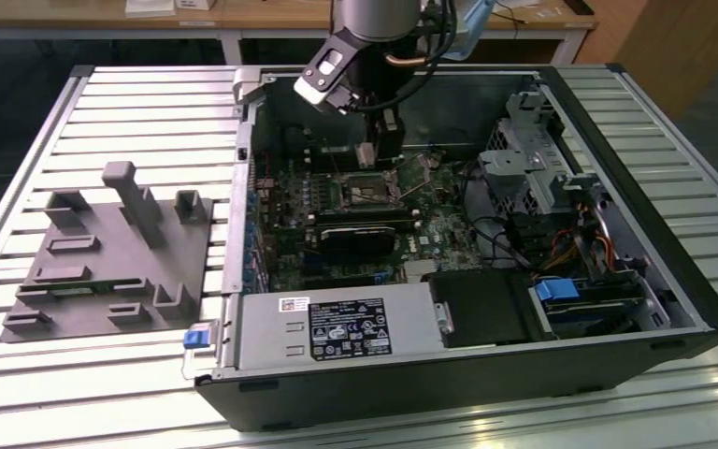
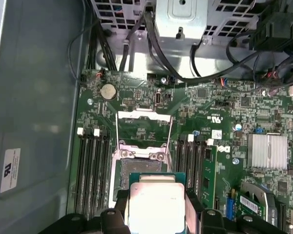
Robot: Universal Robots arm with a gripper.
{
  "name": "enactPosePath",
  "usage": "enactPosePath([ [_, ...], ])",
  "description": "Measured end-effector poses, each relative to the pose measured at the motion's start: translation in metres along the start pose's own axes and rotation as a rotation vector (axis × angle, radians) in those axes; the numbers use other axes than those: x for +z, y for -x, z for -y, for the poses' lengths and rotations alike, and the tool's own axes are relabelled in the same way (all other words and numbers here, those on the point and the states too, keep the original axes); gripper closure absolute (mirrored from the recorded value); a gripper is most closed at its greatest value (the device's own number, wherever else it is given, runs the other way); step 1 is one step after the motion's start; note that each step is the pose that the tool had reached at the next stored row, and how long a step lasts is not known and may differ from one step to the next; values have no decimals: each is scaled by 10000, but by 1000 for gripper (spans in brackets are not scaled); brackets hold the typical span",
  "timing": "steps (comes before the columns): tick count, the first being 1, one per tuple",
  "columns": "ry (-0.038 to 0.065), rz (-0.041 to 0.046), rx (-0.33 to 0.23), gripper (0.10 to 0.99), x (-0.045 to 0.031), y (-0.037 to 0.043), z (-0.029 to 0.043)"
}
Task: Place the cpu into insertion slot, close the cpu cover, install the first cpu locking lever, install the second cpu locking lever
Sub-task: 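Place the cpu into insertion slot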
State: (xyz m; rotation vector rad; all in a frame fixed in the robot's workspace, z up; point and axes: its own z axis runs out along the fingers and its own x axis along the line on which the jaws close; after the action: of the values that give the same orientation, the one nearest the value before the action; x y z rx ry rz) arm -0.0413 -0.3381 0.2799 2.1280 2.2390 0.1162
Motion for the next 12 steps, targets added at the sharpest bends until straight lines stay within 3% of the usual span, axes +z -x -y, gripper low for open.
enactPosePath([
  [6,0,0,0,549,38,-1,25],
  [12,0,2,0,549,143,-15,42],
])
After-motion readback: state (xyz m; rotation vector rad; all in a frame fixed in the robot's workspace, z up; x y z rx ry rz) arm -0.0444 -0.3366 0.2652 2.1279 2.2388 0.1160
